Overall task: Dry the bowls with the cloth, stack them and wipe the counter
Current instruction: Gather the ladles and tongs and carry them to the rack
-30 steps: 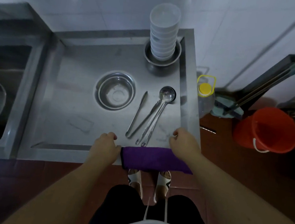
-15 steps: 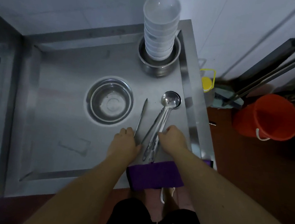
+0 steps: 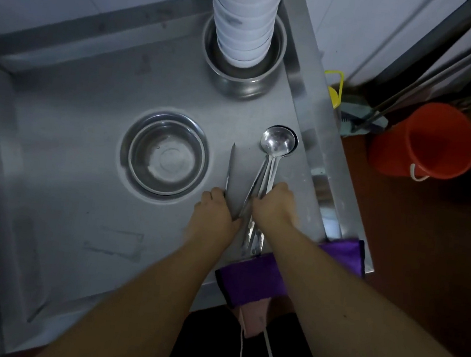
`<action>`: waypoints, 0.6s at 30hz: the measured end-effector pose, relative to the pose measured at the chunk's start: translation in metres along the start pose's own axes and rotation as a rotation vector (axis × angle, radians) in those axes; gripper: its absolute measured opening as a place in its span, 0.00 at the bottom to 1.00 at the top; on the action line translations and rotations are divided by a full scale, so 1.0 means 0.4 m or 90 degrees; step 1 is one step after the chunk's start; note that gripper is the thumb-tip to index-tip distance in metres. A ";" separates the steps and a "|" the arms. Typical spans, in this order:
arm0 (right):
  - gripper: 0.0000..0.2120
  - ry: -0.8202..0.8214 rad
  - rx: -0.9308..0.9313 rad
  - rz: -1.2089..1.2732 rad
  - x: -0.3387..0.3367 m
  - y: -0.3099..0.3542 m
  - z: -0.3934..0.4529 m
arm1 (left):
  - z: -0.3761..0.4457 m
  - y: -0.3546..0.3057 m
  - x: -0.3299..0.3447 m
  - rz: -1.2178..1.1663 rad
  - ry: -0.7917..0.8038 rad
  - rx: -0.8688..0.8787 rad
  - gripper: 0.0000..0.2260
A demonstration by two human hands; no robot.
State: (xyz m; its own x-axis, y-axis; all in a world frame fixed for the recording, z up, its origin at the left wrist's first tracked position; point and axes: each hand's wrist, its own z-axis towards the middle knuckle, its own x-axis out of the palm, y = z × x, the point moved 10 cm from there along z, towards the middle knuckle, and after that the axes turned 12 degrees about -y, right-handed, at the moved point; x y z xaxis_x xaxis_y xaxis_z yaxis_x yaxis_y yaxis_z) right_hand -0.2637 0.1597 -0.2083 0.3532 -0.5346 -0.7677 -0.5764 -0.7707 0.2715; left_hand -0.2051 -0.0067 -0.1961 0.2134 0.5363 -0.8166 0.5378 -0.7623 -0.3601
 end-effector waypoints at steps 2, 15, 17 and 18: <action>0.15 0.003 0.002 -0.010 0.007 -0.002 0.005 | 0.005 -0.004 0.004 0.006 0.006 0.005 0.30; 0.16 -0.009 -0.003 -0.055 -0.069 0.011 0.000 | -0.010 0.063 -0.070 0.114 0.046 -0.052 0.19; 0.15 -0.005 -0.019 -0.054 -0.088 0.016 -0.004 | -0.019 0.088 -0.090 0.116 0.042 -0.075 0.18; 0.14 -0.010 -0.025 -0.063 -0.101 0.019 -0.008 | -0.025 0.101 -0.098 0.113 0.041 -0.089 0.17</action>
State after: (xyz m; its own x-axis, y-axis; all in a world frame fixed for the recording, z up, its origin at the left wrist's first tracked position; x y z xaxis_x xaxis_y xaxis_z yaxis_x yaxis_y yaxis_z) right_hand -0.2800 0.1744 -0.1732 0.3948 -0.4502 -0.8009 -0.5097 -0.8326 0.2168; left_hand -0.1837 -0.0549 -0.1740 0.3636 0.4235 -0.8297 0.5939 -0.7916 -0.1437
